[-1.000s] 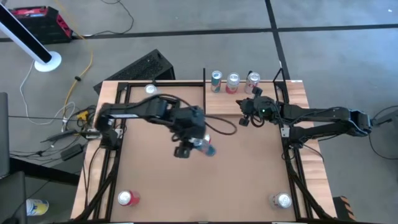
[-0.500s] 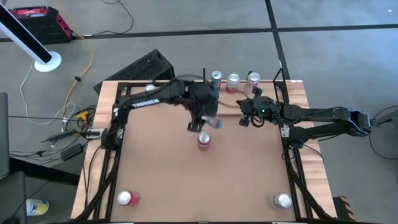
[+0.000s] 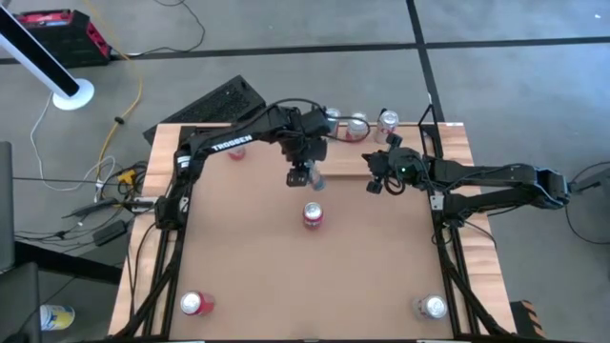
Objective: Place canned beverage on shelf
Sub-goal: Move the blue soda can on the top center of the table
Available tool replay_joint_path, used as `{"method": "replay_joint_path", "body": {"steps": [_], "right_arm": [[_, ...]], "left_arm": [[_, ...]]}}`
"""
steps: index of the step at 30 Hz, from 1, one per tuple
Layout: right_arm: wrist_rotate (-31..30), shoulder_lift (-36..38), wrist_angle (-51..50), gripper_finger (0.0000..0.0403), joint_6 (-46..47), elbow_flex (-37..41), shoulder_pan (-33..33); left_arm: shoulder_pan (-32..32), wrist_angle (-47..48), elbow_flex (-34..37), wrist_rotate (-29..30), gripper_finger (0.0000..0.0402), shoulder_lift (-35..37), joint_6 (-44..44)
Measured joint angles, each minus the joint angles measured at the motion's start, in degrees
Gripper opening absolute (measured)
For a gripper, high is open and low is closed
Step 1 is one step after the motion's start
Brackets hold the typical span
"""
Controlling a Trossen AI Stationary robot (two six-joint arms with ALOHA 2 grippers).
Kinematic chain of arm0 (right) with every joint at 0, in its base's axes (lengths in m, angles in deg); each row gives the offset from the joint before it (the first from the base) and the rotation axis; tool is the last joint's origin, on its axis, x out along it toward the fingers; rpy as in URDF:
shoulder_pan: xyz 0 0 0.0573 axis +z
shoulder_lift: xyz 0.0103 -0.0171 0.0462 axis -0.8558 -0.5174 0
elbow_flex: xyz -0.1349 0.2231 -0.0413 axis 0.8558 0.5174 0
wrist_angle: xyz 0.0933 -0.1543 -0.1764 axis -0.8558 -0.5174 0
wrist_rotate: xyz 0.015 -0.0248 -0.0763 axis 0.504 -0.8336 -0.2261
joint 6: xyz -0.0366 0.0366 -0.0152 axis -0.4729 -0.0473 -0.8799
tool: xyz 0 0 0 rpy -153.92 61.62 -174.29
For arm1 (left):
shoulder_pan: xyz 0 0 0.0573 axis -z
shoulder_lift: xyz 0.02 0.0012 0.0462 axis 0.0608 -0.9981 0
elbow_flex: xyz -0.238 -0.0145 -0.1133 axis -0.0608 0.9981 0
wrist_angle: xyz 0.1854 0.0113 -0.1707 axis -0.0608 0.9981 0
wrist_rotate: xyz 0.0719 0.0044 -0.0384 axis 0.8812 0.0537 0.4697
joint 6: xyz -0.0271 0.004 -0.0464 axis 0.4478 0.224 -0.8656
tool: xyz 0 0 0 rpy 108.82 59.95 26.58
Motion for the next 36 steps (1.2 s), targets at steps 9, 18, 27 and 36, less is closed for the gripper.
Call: {"method": "replay_joint_path", "body": {"steps": [9, 18, 27, 36], "right_arm": [[0.04, 0.0, 0.0, 0.0021, 0.01, 0.0, -0.74], [0.22, 0.0, 0.0, 0.0021, 0.02, 0.0, -0.72], [0.41, 0.0, 0.0, 0.0021, 0.02, 0.0, -0.72], [1.53, 0.0, 0.0, 0.0021, 0.02, 0.0, -0.72]], "left_arm": [[0.05, 1.06, 5.76, 0.35, 0.0228, 0.02, 0.72], [0.05, 1.54, 5.76, 1.89, 0.0229, 0.02, 0.64], [0.05, 7.06, 5.76, 1.86, 0.0229, 0.04, -2.06], [0.1, 7.0, 10.74, 1.62, 0.0229, 0.15, -2.25]]}}
